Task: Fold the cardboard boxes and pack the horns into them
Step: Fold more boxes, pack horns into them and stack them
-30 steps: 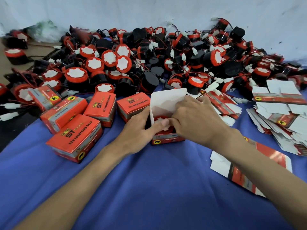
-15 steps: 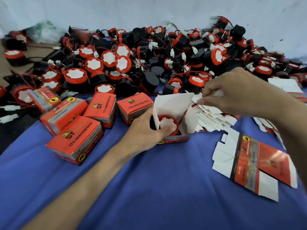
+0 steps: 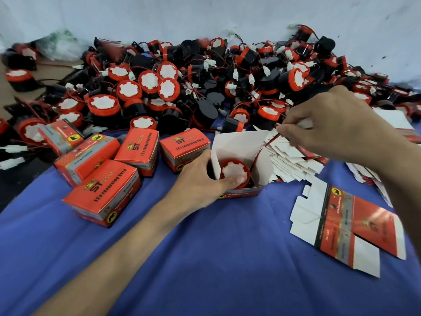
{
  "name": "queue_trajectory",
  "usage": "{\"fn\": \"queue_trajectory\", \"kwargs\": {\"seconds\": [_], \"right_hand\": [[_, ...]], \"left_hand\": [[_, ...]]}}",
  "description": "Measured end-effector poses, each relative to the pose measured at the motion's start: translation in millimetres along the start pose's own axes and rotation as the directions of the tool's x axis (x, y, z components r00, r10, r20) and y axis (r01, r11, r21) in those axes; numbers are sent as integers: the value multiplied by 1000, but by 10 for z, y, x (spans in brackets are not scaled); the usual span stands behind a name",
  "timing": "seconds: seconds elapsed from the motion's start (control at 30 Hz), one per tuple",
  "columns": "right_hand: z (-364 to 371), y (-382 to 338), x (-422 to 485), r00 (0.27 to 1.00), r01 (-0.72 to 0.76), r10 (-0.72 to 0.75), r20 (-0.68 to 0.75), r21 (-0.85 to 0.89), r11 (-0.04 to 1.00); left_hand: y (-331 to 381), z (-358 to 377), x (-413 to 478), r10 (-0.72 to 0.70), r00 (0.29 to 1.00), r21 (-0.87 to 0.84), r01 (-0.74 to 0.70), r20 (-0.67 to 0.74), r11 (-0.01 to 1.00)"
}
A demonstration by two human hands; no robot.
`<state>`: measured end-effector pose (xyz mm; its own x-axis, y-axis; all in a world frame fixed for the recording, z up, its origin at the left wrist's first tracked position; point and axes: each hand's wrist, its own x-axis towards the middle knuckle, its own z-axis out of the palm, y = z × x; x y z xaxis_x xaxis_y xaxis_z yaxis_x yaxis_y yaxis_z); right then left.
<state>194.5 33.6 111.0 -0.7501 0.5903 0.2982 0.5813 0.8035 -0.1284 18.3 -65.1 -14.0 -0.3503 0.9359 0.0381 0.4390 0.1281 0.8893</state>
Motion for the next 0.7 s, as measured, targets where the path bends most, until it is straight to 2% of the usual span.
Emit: {"fn": "queue_trajectory", "kwargs": {"seconds": [0.07, 0.17, 0.3, 0.37, 0.47, 0.57, 0.7], "right_hand": [[14, -66, -20, 999, 38, -38, -37, 14, 999], [52, -125, -18, 973, 145, -153, -170, -61, 988], [160, -243, 4, 906, 409, -406, -123, -1, 913], [232, -301, 20, 881, 466, -460, -112, 42, 884], [319, -333, 30, 885, 464, -456, -92, 101, 880], [457, -332, 35, 893, 443, -449, 4, 158, 883], [691, -356, 20, 931, 311, -330, 155, 139, 940]], "left_hand": [[2, 2, 0, -4, 1000, 20, 4, -9, 1000], [20, 14, -3, -12, 999, 70, 14, -29, 997], [43, 13, -10, -10, 1000, 58, 11, -22, 998], [42, 13, -17, -4, 1000, 53, 5, -14, 999], [46, 21, -15, -14, 1000, 53, 15, -20, 998], [43, 29, -7, 5, 1000, 70, -4, -15, 998], [18, 22, 14, 6, 1000, 88, -4, -26, 996]]}}
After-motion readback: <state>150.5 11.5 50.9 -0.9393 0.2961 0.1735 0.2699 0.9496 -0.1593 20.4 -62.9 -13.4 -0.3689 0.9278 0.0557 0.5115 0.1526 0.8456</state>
